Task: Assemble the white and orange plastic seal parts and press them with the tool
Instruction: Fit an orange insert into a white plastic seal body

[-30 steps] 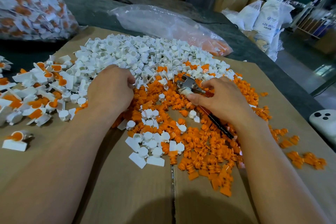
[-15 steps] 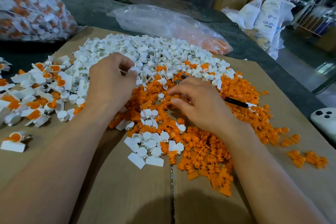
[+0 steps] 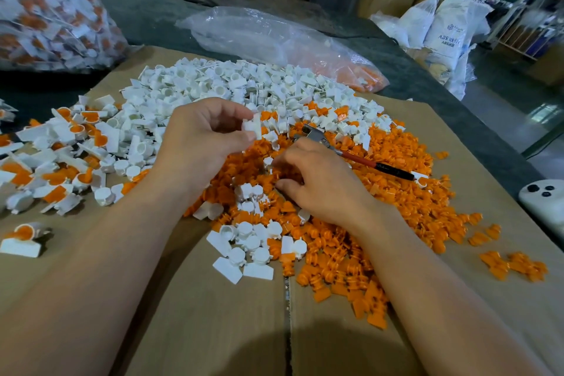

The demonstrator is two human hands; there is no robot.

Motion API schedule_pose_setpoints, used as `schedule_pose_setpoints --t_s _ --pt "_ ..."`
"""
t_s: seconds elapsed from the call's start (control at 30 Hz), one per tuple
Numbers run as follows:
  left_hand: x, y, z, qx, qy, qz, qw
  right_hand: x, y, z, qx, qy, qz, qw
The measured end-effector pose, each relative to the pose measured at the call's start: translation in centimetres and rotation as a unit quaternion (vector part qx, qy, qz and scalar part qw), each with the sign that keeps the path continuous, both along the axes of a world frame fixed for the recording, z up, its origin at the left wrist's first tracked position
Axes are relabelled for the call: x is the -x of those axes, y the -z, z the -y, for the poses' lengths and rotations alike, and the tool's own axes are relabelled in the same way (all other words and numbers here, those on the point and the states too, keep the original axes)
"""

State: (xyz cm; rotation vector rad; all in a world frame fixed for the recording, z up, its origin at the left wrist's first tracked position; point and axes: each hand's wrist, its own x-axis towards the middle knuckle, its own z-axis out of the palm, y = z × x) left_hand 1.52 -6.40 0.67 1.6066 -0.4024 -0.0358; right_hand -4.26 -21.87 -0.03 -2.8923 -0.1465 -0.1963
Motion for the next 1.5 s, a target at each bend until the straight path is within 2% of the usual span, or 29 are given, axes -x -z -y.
schedule_pose_setpoints --t_s 0.2,0.43,0.57,0.77,0.9,1.07,1.27,1.5 --pt "0.3 -0.2 0.2 -0.001 0.028 -0.019 0.999 0.6 -0.5 0.4 -0.093 0.027 0.035 0.995" --pt "0.5 -0.4 0.1 0.048 0.086 -0.069 0.993 0.7 -0.8 0.8 -0.187 0.04 0.106 0.976" --pt "0.5 -0.5 0.1 0.068 0.106 -0.098 0.987 0.8 -1.0 0.9 -0.203 0.04 0.146 0.967" --pt "0.6 -0.7 0.2 0.119 0.139 -0.125 0.975 0.9 -1.1 0.9 -0.22 0.049 0.147 0.963" --pt "0.5 -0.5 0.2 0.112 0.139 -0.125 0.976 1.0 -1.2 0.8 -0.255 0.056 0.139 0.955" --pt "0.7 -0.3 0.3 0.087 0.144 -0.114 0.979 1.3 -1.6 0.5 -0.316 0.042 0.18 0.931" --pt "0.7 -0.2 0.5 0.08 0.148 -0.108 0.98 1.7 -1.7 -0.3 -0.322 -0.007 0.205 0.924" --pt "0.9 -0.4 0.5 0.084 0.162 -0.108 0.977 1.7 -1.7 -0.4 -0.331 0.002 0.207 0.921"
